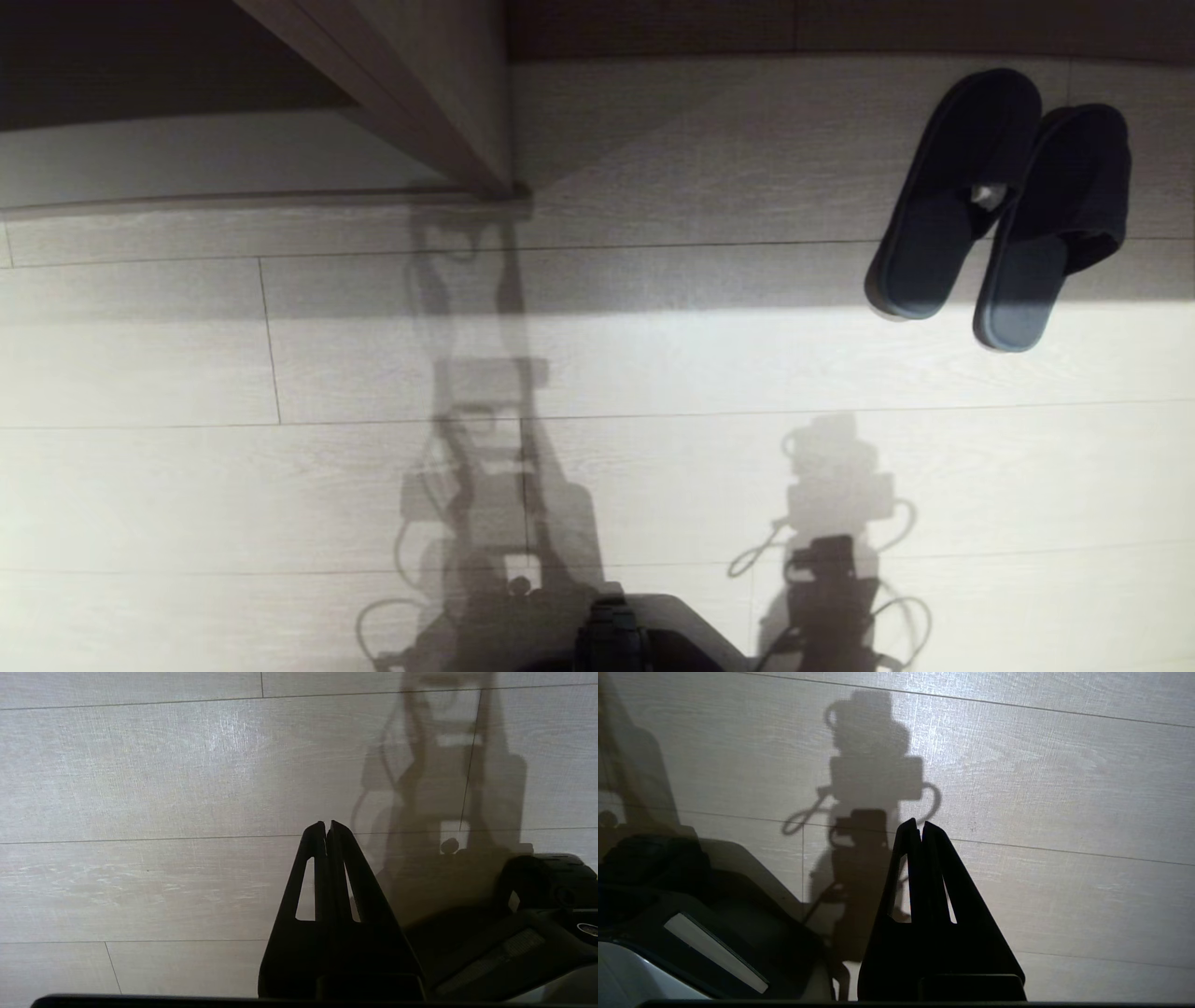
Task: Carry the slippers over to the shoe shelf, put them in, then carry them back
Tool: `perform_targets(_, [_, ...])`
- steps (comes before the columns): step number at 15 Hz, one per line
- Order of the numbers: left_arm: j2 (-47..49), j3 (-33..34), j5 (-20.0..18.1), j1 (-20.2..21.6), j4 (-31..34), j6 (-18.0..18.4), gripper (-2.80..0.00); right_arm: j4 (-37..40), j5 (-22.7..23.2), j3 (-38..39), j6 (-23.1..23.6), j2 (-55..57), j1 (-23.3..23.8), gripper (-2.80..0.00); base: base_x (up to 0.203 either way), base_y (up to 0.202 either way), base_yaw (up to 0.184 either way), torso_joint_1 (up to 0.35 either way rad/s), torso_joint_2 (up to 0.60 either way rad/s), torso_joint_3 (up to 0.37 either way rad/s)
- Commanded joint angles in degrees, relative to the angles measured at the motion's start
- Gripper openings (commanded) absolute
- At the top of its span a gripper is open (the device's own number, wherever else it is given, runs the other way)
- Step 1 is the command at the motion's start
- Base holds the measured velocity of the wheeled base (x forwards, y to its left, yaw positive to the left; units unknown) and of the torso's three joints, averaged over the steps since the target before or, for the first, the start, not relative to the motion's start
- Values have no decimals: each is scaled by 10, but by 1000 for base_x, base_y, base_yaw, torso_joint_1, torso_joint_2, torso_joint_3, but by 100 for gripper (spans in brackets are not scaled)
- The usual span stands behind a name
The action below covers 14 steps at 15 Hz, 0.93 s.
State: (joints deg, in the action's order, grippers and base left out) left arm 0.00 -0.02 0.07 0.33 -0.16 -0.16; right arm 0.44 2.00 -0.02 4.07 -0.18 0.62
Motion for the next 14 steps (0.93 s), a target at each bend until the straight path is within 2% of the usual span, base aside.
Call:
perform_targets(1, [0, -1, 0, 0, 0, 0, -280, 0, 0, 0, 1, 1, 0, -280, 0, 0, 0, 5, 2, 196])
perform_targets(14, [0, 0, 0, 0, 0, 2, -280, 0, 0, 0, 1, 1, 0, -280, 0, 0, 0, 1, 2, 201])
